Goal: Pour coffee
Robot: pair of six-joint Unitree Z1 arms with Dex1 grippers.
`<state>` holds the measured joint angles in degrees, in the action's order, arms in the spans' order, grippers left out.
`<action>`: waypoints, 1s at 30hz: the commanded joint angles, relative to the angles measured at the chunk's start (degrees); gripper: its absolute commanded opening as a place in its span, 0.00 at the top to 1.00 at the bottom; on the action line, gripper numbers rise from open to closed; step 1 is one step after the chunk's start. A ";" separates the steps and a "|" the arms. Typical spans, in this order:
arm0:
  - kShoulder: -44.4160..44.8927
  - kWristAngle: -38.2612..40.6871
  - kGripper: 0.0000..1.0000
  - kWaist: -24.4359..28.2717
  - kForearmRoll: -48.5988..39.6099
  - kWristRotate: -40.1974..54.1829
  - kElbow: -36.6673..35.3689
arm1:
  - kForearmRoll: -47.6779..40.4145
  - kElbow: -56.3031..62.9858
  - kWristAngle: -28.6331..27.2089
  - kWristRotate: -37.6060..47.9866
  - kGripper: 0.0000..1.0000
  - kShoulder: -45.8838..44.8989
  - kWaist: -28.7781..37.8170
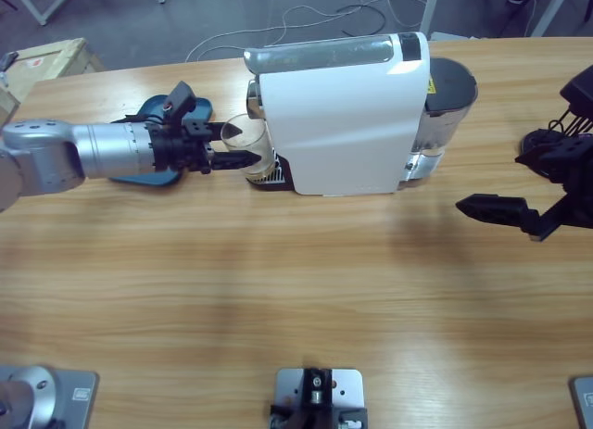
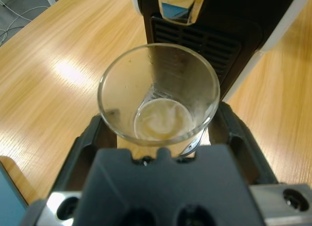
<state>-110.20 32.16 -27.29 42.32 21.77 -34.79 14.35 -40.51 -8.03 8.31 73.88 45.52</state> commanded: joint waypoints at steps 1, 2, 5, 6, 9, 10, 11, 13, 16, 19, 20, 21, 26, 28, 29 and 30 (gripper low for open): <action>-2.62 -0.08 0.92 -0.66 0.70 -0.18 -0.12 | -0.47 1.66 1.00 0.04 0.00 1.91 0.54; -2.57 0.41 1.00 -0.66 0.79 -0.15 0.06 | -0.47 1.66 1.00 0.04 0.00 1.88 0.54; -2.57 1.43 1.00 -0.92 2.31 -0.15 1.07 | -0.47 1.68 1.00 0.04 0.00 1.79 0.54; -2.57 1.73 1.00 -0.92 2.84 -0.15 1.37 | -0.47 1.68 1.00 0.04 0.00 1.79 0.54; -2.16 1.76 1.00 -0.92 3.53 -0.30 1.87 | -0.50 1.73 1.00 0.04 0.00 1.81 0.54; -1.83 1.76 1.00 -0.92 4.16 -0.36 2.27 | -0.54 1.73 1.00 0.04 0.00 1.79 0.54; -1.28 1.76 1.00 -0.92 4.69 -0.46 2.67 | -0.54 1.80 1.00 0.04 0.00 1.79 0.54; 0.09 1.34 1.00 -0.88 4.97 -0.50 3.64 | -0.55 1.92 1.00 0.04 0.00 1.70 0.54; 1.21 0.97 1.00 1.16 7.41 -0.87 6.68 | -0.61 1.94 1.00 0.04 0.00 1.79 0.54; 1.21 0.83 1.00 5.11 13.88 -3.86 11.16 | -0.73 1.84 1.09 0.13 0.00 1.79 0.54; 1.23 0.39 1.00 6.41 15.55 -4.28 12.34 | -0.73 1.84 1.16 0.20 0.00 1.79 0.54; 1.30 -0.35 1.00 7.69 17.01 -4.68 13.38 | -0.73 1.84 1.18 0.32 0.00 1.79 0.54; 1.76 -4.60 1.00 12.74 21.65 -7.11 15.40 | -0.73 1.84 1.20 0.55 0.00 2.09 0.54; 2.04 -6.76 1.00 13.28 22.14 -7.41 14.75 | -0.80 1.84 1.27 0.57 0.00 2.30 0.54; 2.09 -8.20 1.00 13.72 22.11 -7.44 14.38 | -0.89 1.84 1.27 0.57 0.00 2.42 0.54; 2.00 -9.45 1.00 14.44 22.11 -7.44 14.12 | -0.94 1.84 1.27 0.59 0.00 2.49 0.54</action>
<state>-109.91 28.69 -15.77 62.16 15.52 -20.71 13.95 -40.27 -7.93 8.39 73.90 45.52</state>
